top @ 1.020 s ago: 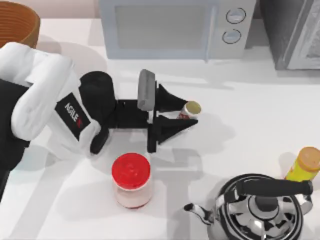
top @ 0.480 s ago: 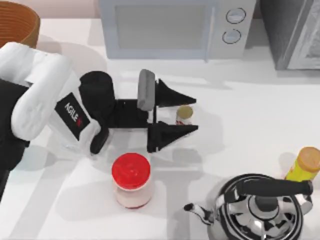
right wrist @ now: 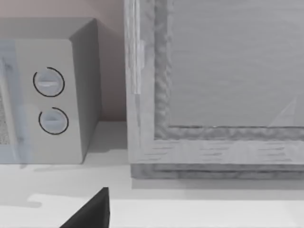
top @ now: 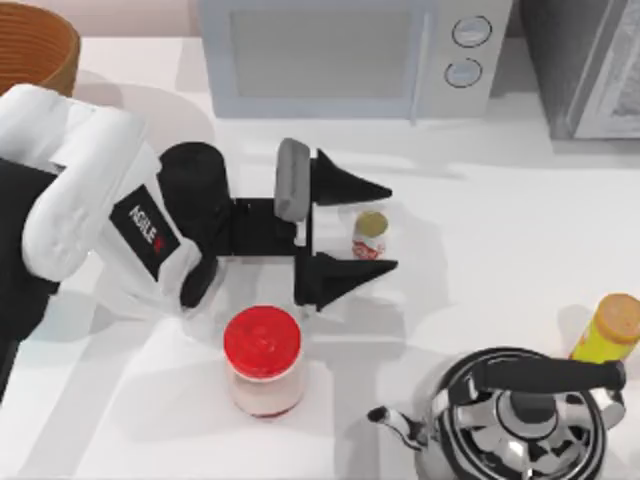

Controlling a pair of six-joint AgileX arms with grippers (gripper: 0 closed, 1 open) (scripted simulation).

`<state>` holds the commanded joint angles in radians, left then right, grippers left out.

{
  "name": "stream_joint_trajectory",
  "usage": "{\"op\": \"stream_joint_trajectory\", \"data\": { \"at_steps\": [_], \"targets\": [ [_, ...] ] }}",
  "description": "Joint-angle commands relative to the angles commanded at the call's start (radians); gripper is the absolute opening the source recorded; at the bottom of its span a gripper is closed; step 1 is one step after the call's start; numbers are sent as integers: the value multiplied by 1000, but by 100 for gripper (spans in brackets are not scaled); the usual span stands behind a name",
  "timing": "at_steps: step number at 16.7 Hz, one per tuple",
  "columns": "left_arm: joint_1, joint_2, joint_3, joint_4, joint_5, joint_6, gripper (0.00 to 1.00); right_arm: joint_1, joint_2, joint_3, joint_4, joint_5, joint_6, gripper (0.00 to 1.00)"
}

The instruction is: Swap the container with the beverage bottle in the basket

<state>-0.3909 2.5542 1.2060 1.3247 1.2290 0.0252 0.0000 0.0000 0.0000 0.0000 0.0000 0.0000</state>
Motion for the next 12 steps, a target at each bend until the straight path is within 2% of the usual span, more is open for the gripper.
{"op": "stream_joint_trajectory", "data": {
  "at_steps": [3, 5, 8, 12],
  "targets": [
    [3, -10, -6, -8, -8, 0, 100, 0, 0, 0, 0, 0, 0, 100],
    [25, -61, -38, -49, -48, 0, 100, 0, 0, 0, 0, 0, 0, 100],
    [80, -217, -127, -162, -153, 1, 100, 0, 0, 0, 0, 0, 0, 100],
    [167, -570, -306, -379, -347, 2, 100, 0, 0, 0, 0, 0, 0, 100]
  ]
}}
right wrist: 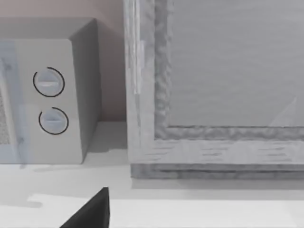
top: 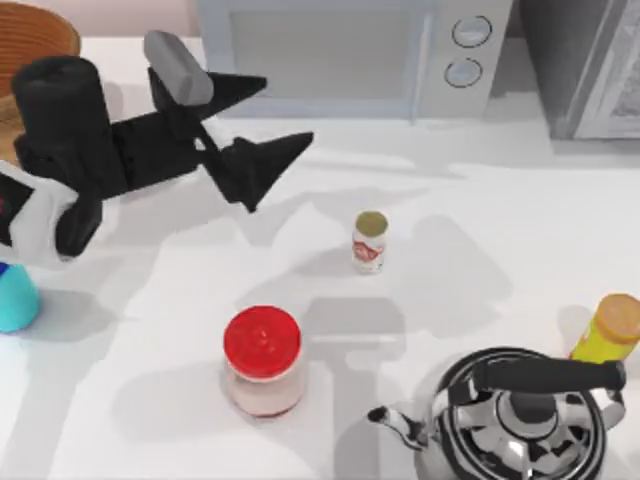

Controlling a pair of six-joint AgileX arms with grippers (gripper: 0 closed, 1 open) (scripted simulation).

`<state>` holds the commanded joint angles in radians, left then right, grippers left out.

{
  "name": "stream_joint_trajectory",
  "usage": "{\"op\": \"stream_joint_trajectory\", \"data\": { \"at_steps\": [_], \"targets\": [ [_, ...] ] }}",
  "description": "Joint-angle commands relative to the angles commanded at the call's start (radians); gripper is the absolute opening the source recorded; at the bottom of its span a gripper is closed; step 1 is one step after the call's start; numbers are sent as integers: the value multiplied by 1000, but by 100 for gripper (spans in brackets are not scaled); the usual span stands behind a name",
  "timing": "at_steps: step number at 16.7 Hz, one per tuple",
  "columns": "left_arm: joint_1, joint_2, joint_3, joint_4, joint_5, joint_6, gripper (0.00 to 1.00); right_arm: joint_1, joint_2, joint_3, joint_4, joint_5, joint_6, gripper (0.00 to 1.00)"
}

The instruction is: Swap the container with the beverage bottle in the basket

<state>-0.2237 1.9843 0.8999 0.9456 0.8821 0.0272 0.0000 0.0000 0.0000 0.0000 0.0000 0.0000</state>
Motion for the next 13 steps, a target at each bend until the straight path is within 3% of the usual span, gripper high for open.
{"op": "stream_joint_trajectory", "data": {
  "at_steps": [9, 13],
  "targets": [
    [165, -1197, -501, -558, -507, -8, 100, 0, 0, 0, 0, 0, 0, 100],
    [203, -1626, -701, -759, -698, -16, 100, 0, 0, 0, 0, 0, 0, 100]
  ]
}}
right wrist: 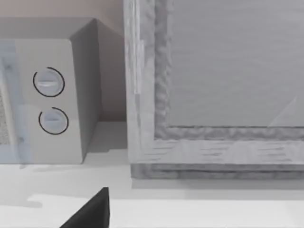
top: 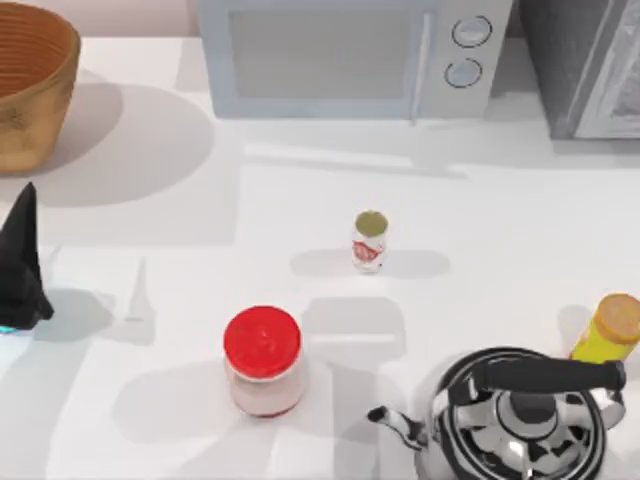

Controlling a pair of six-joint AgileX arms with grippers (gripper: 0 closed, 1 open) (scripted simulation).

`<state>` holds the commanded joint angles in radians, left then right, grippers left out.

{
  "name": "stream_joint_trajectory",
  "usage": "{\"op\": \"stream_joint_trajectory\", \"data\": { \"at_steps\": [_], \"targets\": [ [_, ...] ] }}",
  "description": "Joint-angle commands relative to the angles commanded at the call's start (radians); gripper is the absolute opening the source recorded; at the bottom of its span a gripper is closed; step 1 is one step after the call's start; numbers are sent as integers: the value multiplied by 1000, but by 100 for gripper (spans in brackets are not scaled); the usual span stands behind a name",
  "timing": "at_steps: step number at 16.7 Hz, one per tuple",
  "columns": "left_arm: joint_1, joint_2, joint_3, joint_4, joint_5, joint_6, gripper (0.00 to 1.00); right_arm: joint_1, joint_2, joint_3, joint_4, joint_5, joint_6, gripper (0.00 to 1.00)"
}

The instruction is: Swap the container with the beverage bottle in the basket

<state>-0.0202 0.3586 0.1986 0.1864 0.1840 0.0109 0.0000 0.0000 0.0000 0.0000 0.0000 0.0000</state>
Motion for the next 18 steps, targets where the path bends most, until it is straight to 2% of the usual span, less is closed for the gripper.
{"op": "stream_joint_trajectory", "data": {
  "at_steps": [4, 7, 14, 18],
  "targets": [
    [17, -263, -142, -135, -132, -7, 100, 0, 0, 0, 0, 0, 0, 100],
    [20, -350, -194, -182, -180, -11, 100, 0, 0, 0, 0, 0, 0, 100],
    [21, -344, -196, -174, -182, -10, 100, 0, 0, 0, 0, 0, 0, 100],
    [49, -196, -202, -34, -170, -3, 100, 0, 0, 0, 0, 0, 0, 100]
  ]
}}
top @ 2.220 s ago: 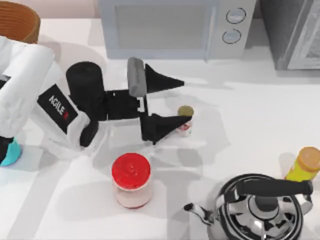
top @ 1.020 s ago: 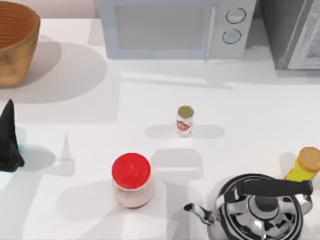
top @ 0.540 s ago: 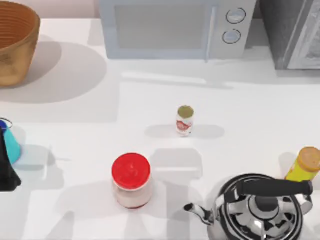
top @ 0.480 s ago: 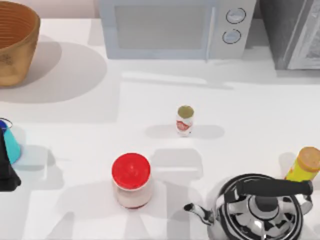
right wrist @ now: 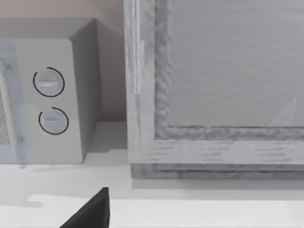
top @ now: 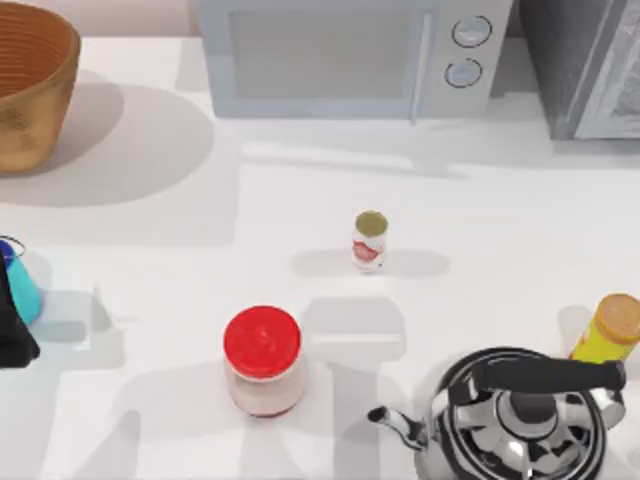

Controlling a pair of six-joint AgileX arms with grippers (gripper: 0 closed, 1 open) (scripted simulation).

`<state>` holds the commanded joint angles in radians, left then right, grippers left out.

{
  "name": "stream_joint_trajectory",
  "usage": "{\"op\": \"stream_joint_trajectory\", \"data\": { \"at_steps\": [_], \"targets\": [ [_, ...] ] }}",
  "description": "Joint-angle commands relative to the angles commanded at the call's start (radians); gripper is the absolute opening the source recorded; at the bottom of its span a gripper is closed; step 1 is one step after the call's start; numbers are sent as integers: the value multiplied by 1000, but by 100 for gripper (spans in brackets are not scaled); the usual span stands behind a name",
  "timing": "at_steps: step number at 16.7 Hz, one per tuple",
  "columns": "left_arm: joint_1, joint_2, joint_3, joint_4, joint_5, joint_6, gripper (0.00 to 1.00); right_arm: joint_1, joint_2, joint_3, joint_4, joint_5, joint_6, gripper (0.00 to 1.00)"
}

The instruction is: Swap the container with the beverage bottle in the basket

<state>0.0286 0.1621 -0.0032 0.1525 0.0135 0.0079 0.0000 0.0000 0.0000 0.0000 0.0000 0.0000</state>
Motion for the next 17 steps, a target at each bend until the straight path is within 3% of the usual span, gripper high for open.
{"op": "stream_joint_trajectory", "data": {
  "at_steps": [13, 17],
  "targets": [
    [108, 1173, -29, 993, 150, 53, 100, 0, 0, 0, 0, 0, 0, 100],
    [137, 1462, -37, 1232, 182, 65, 100, 0, 0, 0, 0, 0, 0, 100]
  ]
}}
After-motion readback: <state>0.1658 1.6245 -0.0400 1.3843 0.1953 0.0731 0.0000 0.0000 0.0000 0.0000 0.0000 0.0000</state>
